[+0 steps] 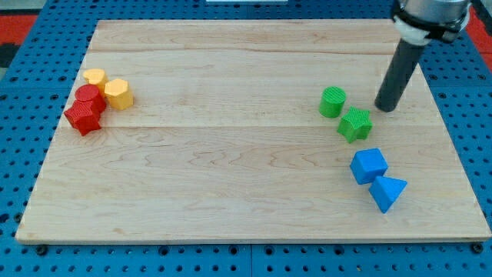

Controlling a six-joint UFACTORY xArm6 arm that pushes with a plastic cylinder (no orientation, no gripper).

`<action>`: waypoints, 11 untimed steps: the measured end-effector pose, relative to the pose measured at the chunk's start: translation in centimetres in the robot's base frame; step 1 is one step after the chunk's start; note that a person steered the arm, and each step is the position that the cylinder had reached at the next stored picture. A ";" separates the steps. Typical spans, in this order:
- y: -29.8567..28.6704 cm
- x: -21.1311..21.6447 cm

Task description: Push the green circle to the center of the board

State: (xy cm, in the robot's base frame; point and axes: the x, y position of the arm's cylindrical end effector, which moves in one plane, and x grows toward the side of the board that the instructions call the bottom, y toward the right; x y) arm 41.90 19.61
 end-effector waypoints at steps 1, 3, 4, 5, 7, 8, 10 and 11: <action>-6.7 0.4; -2.8 -1.2; 2.0 -1.5; 1.0 -5.0; -10.1 -4.6; -10.5 -7.6; -15.2 -3.6; -4.2 -3.0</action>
